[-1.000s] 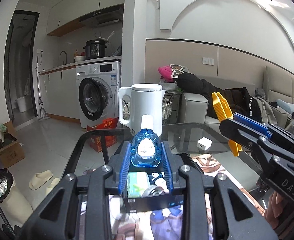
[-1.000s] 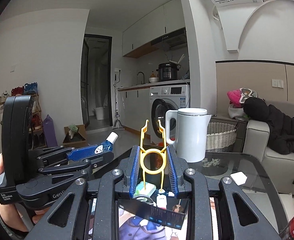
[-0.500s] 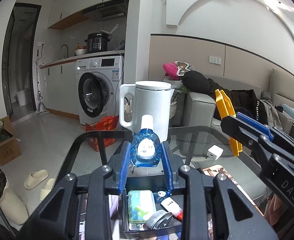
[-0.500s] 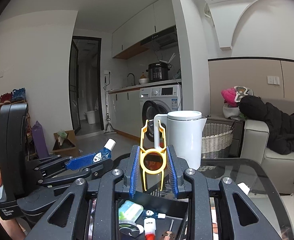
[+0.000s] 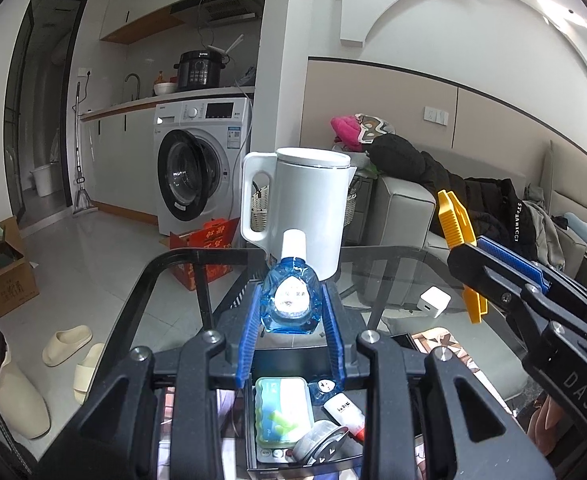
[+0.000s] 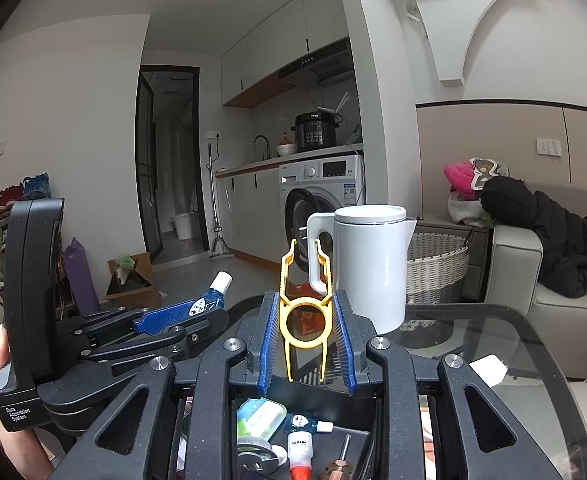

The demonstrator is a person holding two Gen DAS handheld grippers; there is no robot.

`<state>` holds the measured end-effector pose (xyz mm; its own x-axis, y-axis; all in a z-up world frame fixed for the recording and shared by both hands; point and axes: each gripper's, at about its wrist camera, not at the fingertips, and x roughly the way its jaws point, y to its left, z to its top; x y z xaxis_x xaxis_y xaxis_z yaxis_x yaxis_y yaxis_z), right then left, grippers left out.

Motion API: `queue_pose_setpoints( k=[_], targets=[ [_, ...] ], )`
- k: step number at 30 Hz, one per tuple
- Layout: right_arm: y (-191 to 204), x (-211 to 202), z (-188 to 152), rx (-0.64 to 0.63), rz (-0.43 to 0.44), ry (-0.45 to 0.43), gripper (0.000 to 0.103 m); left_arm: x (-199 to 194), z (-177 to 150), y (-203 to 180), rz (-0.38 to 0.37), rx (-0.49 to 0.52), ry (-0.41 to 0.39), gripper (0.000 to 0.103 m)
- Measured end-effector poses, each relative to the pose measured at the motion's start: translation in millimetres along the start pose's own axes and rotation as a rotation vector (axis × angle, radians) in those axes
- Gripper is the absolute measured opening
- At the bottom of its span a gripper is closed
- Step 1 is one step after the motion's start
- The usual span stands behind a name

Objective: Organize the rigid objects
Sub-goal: 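Lift the eye-drop bottle and yellow clip and carry both over the box, then lower the eye-drop bottle and clip into the box and open both tools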

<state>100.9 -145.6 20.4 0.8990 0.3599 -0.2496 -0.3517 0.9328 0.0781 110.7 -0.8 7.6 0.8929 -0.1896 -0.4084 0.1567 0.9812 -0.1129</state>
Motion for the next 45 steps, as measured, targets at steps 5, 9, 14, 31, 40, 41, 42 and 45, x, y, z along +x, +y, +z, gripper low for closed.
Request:
queue_pose_setpoints(
  k=[5, 9, 14, 31, 40, 41, 42, 45],
  targets=[
    [-4.7, 15.7, -5.0, 0.023, 0.014, 0.079, 0.026, 14.6, -3.9, 3.1, 0.007, -0.007, 0.056, 0.029],
    [-10.4, 30.6, -12.4, 0.044, 0.012, 0.157, 0.026, 32.6, -13.2, 4.6, 0.002, -0.004, 0.133, 0.029],
    [-17.7, 60.2, -33.7, 0.083, 0.014, 0.322, 0.026, 60.2, -31.8, 2.6, -0.012, 0.009, 0.279, 0.029],
    [-20.7, 96.0, -86.6, 0.092, 0.063, 0.665, 0.026, 56.4, -55.4, -10.4, -0.036, 0.007, 0.459, 0.029],
    [-15.1, 85.2, -84.9, 0.086, 0.073, 0.686, 0.030, 47.7, -56.3, -8.2, -0.014, -0.001, 0.450, 0.031],
    [-15.2, 83.9, -84.6, 0.090, 0.077, 0.683, 0.033, 46.1, -55.4, -7.1, -0.011, -0.008, 0.442, 0.032],
    [-15.0, 82.3, -83.4, 0.091, 0.077, 0.679, 0.034, 44.4, -54.5, -6.3, -0.010, -0.010, 0.435, 0.033],
    [-16.0, 75.9, -79.4, 0.097, 0.053, 0.659, 0.046, 39.0, -52.9, -5.7, 0.014, -0.008, 0.413, 0.045]
  ],
)
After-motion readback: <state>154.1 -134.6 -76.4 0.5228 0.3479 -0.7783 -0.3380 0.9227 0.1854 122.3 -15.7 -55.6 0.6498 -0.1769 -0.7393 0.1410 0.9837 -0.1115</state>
